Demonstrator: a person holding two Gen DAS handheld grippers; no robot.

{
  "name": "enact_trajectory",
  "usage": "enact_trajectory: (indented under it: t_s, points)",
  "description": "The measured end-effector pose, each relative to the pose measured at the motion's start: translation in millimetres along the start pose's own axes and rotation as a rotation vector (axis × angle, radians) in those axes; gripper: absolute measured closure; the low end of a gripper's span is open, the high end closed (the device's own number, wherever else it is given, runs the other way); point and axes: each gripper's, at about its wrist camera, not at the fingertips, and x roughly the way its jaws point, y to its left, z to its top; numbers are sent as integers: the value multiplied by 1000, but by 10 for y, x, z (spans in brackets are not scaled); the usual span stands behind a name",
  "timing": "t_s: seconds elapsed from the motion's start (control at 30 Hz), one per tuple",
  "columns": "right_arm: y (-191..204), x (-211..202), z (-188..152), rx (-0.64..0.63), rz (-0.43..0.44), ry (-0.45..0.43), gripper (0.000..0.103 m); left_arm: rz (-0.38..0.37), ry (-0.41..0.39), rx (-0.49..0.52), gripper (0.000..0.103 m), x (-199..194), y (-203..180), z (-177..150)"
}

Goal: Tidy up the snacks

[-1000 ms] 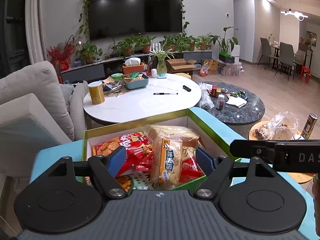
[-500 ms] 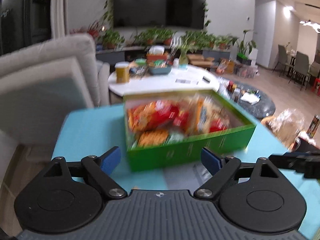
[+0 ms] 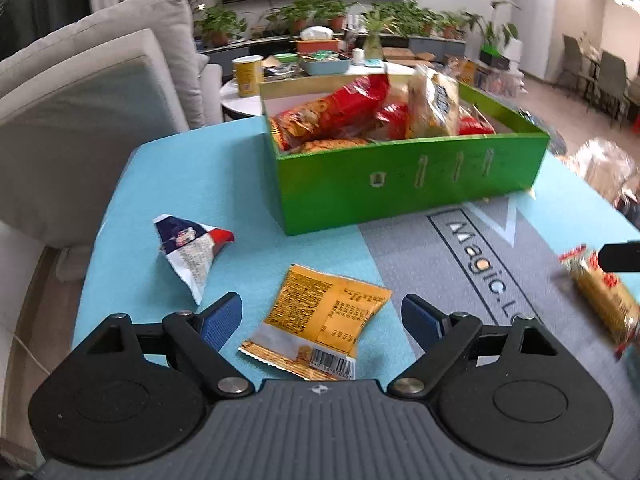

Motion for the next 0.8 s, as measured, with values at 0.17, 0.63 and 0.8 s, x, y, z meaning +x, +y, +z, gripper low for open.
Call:
enact_trajectory:
  t_s: [0.17, 0.63, 0.8]
  points:
    - [-19, 79, -67, -10, -24, 39, 26, 3, 14, 20, 17, 91, -9, -15]
    - [34, 214, -148, -52, -61, 84, 26, -16, 35, 26, 18, 209, 35, -30]
    - [71, 220, -169, -89, -74, 84, 26, -37, 27, 6, 38, 193, 43, -33]
